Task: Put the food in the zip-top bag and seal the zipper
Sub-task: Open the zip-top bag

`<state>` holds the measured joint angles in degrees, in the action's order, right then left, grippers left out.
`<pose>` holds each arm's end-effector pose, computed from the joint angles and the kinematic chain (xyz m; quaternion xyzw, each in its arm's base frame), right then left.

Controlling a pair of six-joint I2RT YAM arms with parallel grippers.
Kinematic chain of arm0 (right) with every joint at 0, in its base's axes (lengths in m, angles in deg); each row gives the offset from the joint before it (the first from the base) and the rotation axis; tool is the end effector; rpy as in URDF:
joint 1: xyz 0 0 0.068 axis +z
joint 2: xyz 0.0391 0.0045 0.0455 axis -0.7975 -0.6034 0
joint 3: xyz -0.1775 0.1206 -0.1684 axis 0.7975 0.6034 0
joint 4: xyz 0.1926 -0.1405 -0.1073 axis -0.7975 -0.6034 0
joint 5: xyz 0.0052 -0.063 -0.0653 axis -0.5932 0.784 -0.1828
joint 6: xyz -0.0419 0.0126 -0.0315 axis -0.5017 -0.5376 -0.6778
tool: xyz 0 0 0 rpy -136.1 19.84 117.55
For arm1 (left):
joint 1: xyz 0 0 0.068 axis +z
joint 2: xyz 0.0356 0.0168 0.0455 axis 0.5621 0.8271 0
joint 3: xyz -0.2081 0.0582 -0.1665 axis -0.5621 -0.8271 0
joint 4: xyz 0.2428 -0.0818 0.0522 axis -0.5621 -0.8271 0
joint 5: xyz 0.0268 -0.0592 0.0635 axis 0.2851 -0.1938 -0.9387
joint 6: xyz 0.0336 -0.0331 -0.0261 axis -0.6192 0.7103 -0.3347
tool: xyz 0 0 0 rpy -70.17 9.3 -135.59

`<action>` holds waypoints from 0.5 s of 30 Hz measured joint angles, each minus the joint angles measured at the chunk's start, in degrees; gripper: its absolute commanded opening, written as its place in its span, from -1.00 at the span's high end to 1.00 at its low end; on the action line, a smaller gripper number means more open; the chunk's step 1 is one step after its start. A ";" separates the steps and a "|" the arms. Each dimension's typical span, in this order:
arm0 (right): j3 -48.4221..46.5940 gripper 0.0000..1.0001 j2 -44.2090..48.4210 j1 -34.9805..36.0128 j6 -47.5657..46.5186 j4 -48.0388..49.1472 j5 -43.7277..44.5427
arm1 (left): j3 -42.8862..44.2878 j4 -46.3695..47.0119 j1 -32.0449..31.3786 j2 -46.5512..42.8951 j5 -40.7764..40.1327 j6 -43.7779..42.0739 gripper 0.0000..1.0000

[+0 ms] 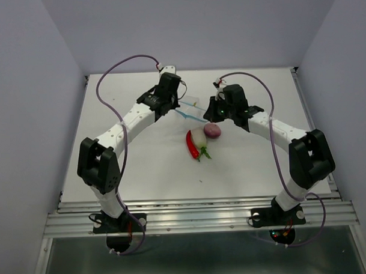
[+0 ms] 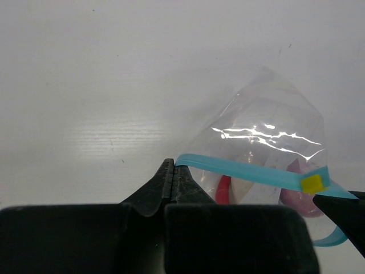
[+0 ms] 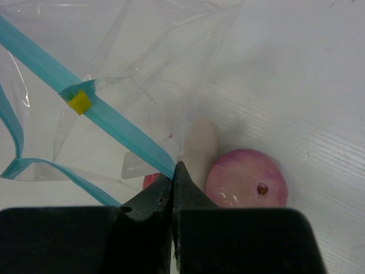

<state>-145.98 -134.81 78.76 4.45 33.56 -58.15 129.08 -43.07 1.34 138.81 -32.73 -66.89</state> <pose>0.3369 0.1715 0.2534 -0.1112 0.8756 0.2548 0.3951 0.3483 -0.2112 0.3254 0.0319 0.8684 -0.0745 0.4892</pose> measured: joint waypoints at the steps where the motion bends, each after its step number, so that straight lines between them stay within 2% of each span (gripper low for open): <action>1: 0.09 0.99 0.22 0.02 0.02 0.37 0.31 | 0.00 0.02 -0.11 -0.50 -0.26 0.09 1.00; 7: 0.07 0.85 0.22 -0.02 -0.02 1.84 0.13 | 0.00 0.04 -0.20 -1.31 0.31 0.11 1.00; 11: -1.57 0.77 -1.03 -0.94 0.31 1.92 -7.34 | 0.00 1.05 -0.74 -1.31 1.81 -1.53 1.00; 12: -2.45 0.73 -1.88 -1.22 0.52 2.34 -9.22 | 0.02 1.22 -1.22 -1.27 1.77 -1.99 1.00; 13: -2.99 0.59 -2.38 -1.40 0.76 2.64 -10.56 | 0.26 1.11 -1.62 -1.18 1.75 -2.43 1.00; 15: -4.66 0.53 -3.98 -1.79 1.53 3.17 -13.09 | 1.57 0.98 -2.40 -0.46 1.70 -2.80 1.00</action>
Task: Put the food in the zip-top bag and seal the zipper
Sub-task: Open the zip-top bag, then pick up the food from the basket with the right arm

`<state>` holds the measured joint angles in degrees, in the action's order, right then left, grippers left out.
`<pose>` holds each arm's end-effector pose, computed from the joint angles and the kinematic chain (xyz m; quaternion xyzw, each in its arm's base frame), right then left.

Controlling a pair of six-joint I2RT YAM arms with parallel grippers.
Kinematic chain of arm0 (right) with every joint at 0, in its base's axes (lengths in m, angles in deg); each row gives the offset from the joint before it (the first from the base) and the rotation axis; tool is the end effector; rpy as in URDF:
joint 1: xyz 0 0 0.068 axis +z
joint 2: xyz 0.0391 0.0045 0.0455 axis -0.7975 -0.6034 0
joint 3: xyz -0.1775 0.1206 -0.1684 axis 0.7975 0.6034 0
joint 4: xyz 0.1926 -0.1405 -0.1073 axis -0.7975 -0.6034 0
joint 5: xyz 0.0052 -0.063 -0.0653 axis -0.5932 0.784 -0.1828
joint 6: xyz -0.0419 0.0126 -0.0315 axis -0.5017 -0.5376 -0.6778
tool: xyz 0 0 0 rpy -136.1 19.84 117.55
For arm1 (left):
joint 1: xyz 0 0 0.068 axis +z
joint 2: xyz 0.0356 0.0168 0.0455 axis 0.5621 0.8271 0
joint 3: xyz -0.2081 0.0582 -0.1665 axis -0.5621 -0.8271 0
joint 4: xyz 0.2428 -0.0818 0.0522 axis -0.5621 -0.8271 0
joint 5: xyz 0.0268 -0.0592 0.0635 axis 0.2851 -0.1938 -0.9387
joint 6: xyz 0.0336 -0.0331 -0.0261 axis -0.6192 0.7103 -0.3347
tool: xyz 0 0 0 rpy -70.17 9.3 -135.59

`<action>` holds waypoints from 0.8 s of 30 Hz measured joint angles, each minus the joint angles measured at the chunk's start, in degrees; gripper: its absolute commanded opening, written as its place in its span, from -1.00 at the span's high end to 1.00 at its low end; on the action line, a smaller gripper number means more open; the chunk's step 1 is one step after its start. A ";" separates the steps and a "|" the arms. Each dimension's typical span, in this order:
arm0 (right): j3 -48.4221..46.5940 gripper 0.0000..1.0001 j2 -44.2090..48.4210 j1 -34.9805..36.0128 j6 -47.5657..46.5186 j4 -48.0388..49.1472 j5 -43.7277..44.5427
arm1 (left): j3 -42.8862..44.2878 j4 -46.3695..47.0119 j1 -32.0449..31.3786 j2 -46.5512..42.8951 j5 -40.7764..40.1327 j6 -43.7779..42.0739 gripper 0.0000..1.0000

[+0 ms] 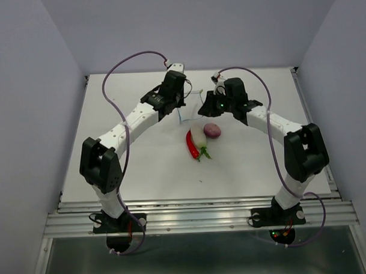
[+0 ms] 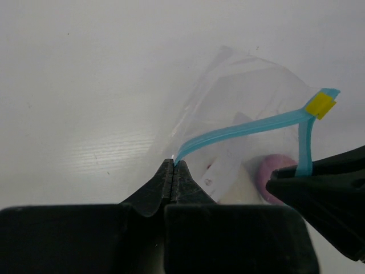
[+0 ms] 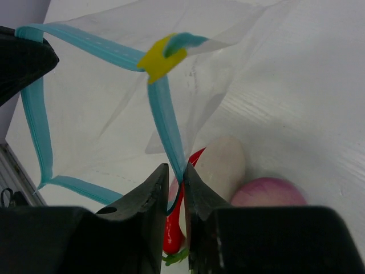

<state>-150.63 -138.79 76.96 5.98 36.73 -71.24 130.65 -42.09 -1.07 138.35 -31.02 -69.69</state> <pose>0.3578 0.1763 0.2614 -0.1429 0.8442 0.3510 0.3792 0.3390 -0.2269 0.3394 0.0731 0.8549 -0.0965 0.5045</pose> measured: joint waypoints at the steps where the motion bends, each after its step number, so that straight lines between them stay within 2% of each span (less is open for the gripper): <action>1: -0.48 0.46 -0.44 -0.04 0.33 0.15 -0.63 | 0.92 0.00 -0.42 0.52 -0.02 -0.13 1.00; 3: -1.33 0.42 -1.16 -0.09 0.74 0.37 -1.49 | 2.69 0.11 -0.98 1.73 -0.11 -0.33 1.00; 6: -2.51 0.21 -2.19 -0.09 1.60 0.61 -2.12 | 4.13 0.07 -1.55 3.19 -0.63 -0.48 1.00; 7: -2.95 0.08 -2.51 -0.09 1.77 0.63 -2.25 | 4.31 0.00 -1.64 3.65 -0.94 -0.57 1.00; 9: -3.37 0.06 -2.71 -0.09 2.05 0.66 -2.43 | 4.59 -0.48 -1.77 4.72 -1.57 -0.66 1.00; 13: -4.02 -0.39 -2.64 -0.09 2.03 0.74 -2.60 | 5.14 -1.46 -1.75 6.95 -2.69 -1.03 1.00; 16: -3.82 -0.94 -1.64 -0.09 0.96 0.11 -2.43 | 5.62 -2.73 -1.77 8.57 -3.93 -1.11 1.00; 17: -3.63 -0.99 -1.14 -0.09 0.55 0.04 -2.23 | 5.79 -3.13 -1.79 8.98 -4.17 -1.09 1.00; 24: 1.31 -1.00 6.36 -0.07 -4.48 -3.19 3.26 | 6.32 -3.69 -1.79 9.18 -4.55 -1.60 1.00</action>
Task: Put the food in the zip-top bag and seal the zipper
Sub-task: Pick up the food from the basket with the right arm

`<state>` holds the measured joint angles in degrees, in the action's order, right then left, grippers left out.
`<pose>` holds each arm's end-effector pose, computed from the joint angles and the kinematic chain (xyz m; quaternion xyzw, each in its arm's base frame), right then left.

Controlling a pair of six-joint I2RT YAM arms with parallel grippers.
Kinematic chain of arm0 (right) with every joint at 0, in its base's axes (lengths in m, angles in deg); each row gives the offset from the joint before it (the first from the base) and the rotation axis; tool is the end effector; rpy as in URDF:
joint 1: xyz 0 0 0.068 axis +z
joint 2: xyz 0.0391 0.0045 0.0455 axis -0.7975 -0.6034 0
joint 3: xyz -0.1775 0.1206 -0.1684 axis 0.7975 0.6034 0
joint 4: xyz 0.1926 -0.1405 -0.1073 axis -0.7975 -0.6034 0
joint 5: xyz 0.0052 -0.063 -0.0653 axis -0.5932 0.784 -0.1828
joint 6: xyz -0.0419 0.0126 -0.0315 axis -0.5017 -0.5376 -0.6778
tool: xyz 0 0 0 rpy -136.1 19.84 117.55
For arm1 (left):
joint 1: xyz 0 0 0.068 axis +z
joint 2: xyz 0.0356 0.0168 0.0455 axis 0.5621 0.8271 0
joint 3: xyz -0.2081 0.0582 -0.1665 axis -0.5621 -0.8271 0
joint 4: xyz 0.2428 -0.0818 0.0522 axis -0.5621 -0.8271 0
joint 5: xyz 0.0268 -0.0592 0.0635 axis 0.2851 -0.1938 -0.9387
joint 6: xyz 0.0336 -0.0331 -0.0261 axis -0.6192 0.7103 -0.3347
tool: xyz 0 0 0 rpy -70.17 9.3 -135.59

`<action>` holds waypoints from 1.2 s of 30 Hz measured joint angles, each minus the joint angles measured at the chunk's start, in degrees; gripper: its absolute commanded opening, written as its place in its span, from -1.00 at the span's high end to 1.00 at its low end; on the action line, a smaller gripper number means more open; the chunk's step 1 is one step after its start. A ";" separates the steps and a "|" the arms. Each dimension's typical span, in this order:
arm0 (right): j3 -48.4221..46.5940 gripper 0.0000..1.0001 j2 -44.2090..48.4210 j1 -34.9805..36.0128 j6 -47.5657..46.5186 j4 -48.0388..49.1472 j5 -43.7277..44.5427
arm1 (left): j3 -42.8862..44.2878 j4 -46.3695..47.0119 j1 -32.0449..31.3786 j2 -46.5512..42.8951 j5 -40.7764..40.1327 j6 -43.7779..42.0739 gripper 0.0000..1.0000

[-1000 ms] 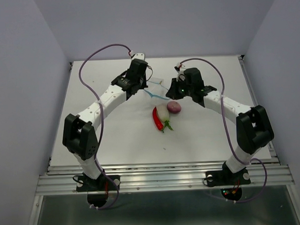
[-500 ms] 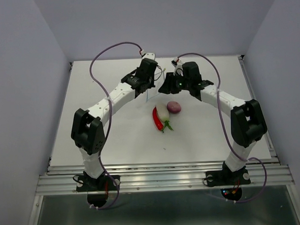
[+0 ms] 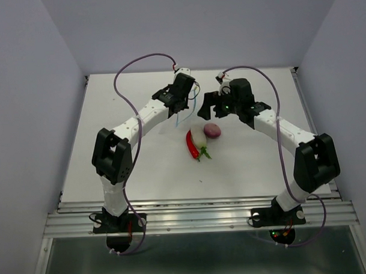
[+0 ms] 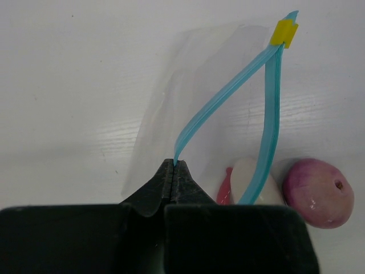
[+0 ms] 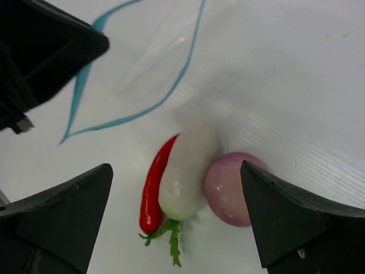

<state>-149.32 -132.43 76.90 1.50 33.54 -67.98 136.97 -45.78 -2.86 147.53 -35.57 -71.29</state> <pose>0.3382 0.1650 0.2889 -0.1640 0.8360 0.3169 0.4170 0.3606 -0.2558 0.3069 0.0926 0.8750 -0.0395 0.4735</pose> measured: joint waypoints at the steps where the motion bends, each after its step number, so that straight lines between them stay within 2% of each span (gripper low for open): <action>1: 0.90 -1.00 0.59 -0.02 -0.83 -0.61 1.73 | 0.02 0.04 0.02 0.00 0.00 -0.11 1.00; 6: 4.63 -1.00 0.02 -0.02 -4.07 -4.63 7.74 | 0.00 0.11 0.00 0.00 0.02 -0.55 1.00; 20: 6.93 -1.00 -5.25 -0.04 -19.69 -6.75 7.65 | 0.00 1.29 0.00 0.00 1.11 -1.40 1.00; 36: 6.05 -0.84 -10.27 -0.04 -23.80 -5.88 4.07 | 0.02 1.36 0.00 0.00 2.03 -1.40 1.00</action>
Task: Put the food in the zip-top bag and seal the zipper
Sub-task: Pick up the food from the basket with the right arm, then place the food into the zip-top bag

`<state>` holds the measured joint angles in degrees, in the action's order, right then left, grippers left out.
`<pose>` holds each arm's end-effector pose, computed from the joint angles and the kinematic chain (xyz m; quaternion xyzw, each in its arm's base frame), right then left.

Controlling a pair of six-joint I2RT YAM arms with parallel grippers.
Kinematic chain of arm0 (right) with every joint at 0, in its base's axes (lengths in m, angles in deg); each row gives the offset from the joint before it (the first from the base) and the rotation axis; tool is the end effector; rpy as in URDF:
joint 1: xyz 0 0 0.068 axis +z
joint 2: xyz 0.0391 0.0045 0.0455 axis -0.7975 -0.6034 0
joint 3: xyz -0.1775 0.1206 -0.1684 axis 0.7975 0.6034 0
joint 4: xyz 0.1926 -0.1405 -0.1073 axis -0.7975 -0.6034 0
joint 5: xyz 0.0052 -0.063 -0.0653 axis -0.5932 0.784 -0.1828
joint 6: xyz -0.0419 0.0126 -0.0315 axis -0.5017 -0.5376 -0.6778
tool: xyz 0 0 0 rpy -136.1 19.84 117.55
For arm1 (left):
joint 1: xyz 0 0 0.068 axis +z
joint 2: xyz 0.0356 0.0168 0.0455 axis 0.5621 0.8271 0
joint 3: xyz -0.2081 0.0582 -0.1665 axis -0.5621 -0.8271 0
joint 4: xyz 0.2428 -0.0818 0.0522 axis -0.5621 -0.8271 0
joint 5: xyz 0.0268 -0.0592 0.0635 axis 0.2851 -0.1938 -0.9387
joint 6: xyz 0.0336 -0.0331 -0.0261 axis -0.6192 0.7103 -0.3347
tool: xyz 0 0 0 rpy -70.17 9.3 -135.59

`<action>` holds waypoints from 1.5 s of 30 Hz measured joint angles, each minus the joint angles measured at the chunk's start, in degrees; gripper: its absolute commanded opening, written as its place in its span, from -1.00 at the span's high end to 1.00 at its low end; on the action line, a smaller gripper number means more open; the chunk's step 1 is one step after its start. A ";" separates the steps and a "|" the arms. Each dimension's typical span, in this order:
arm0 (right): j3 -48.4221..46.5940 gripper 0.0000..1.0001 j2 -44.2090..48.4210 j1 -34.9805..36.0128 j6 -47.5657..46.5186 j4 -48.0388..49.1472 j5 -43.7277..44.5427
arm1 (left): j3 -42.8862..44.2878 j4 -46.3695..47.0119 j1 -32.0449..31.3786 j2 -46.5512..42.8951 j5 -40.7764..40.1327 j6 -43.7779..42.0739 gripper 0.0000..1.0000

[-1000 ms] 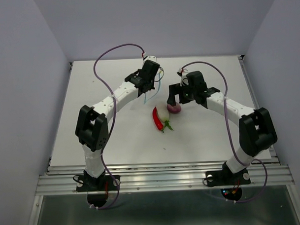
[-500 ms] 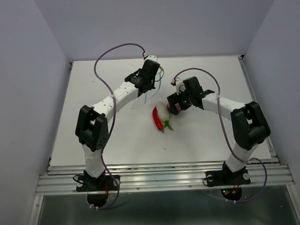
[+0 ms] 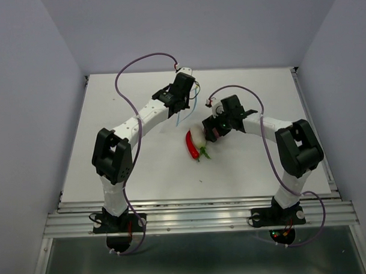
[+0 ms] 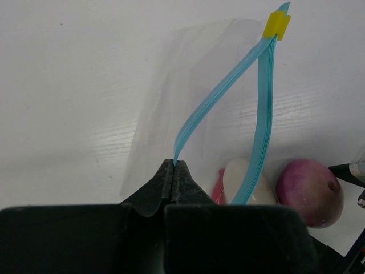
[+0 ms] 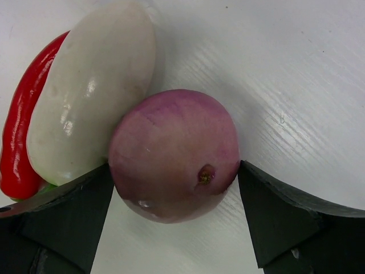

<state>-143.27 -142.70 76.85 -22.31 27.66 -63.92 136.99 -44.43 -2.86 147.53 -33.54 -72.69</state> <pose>0.3398 0.1627 0.1815 -0.3146 0.8791 0.1844 0.3068 0.3614 -0.2579 0.3088 0.1086 0.8700 -0.0536 0.4779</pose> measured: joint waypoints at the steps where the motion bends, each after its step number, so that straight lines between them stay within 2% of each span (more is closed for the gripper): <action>1: 0.00 -0.76 -0.20 0.00 0.04 0.02 0.04 | -0.02 0.02 0.00 0.00 0.02 -0.02 1.00; 7: -0.09 -0.53 -0.28 0.00 0.26 0.50 0.15 | -0.02 0.02 0.00 0.00 0.24 0.02 1.00; 12: -0.09 -0.22 -0.28 0.00 1.03 1.27 0.46 | 0.00 0.02 0.00 0.00 0.70 0.04 1.00; 14: -0.09 -0.21 -0.20 0.00 1.49 1.77 0.79 | -0.02 0.02 0.00 0.00 0.81 0.04 1.00; 18: 0.00 -0.05 1.01 0.00 2.69 2.03 1.70 | 0.00 0.04 0.00 0.00 1.14 0.07 1.00; 27: 1.01 0.03 12.24 0.00 9.25 3.80 2.97 | -0.02 0.17 0.00 0.00 1.70 0.26 1.00; 32: 0.81 0.03 17.49 -0.02 14.64 10.60 -1.84 | -0.02 0.33 0.00 0.00 2.05 0.50 1.00; 36: 0.33 0.03 16.70 0.00 18.14 15.39 -5.64 | -0.02 0.33 0.00 0.00 2.34 0.92 1.00; 45: -1.79 0.04 8.90 0.00 26.32 25.33 -10.03 | -0.09 0.35 0.00 0.00 2.89 1.88 1.00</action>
<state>-145.06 -133.81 76.85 4.01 52.99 -73.95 136.90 -44.08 -2.86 147.53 -30.65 -70.81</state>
